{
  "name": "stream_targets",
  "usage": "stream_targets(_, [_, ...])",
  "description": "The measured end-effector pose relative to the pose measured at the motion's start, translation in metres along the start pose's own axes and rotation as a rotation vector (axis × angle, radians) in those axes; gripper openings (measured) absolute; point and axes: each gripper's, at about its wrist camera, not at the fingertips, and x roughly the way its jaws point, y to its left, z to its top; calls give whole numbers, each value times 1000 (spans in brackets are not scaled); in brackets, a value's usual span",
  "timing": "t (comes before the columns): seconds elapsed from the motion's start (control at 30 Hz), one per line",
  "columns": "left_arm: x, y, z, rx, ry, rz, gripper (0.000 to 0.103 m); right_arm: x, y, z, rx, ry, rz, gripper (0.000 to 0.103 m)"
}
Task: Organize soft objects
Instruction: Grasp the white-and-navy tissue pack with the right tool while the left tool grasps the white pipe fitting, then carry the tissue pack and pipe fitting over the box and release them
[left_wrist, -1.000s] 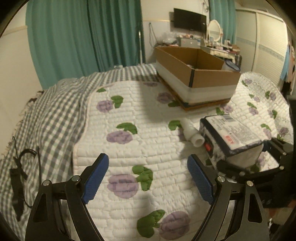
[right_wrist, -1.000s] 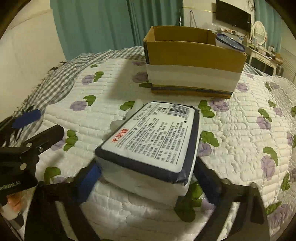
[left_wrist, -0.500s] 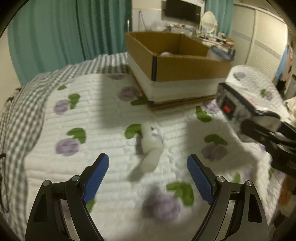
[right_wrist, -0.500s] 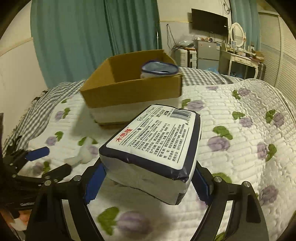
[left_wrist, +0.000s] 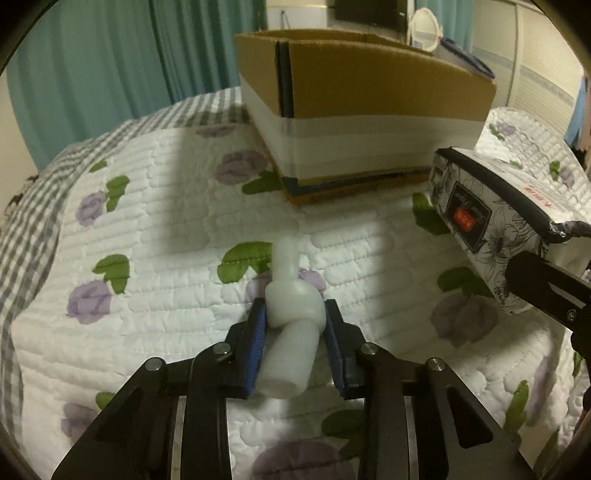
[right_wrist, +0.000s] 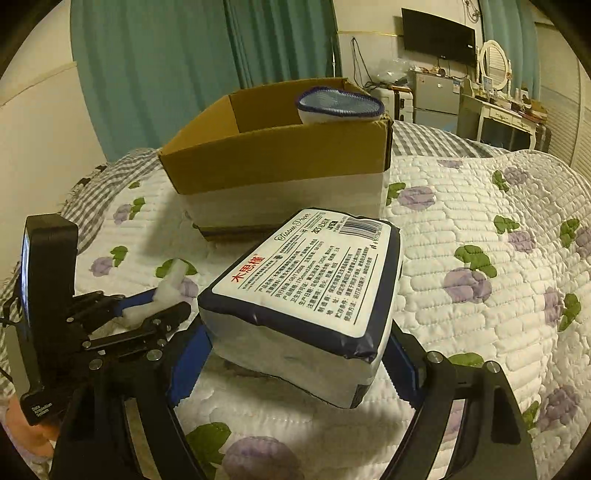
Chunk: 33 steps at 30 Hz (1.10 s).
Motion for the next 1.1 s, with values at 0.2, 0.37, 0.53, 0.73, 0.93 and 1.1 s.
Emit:
stream_targets(0.2, [-34, -5, -3, 11, -12, -46, 30, -24, -1, -6, -20, -64, -7, 84])
stream_targets(0.37, [-74, -12, -5, 13, -49, -80, 30, -49, -9, -10, 14, -108, 1, 84])
stream_targets(0.53, [-114, -14, 9, 28, -110, -81, 30, -75, -13, 0, 23, -143, 52, 84])
stream_targets(0.73, [-146, -15, 46, 47, -181, -65, 30, -111, -8, 47, -53, -210, 82, 84])
stream_targets(0.93, [-146, -21, 100, 68, -252, -36, 30, -121, 0, 126, -161, -288, 100, 84])
stream_targets(1.1, [-114, -24, 145, 59, -272, -35, 30, -87, 4, 179, -224, -283, 113, 84])
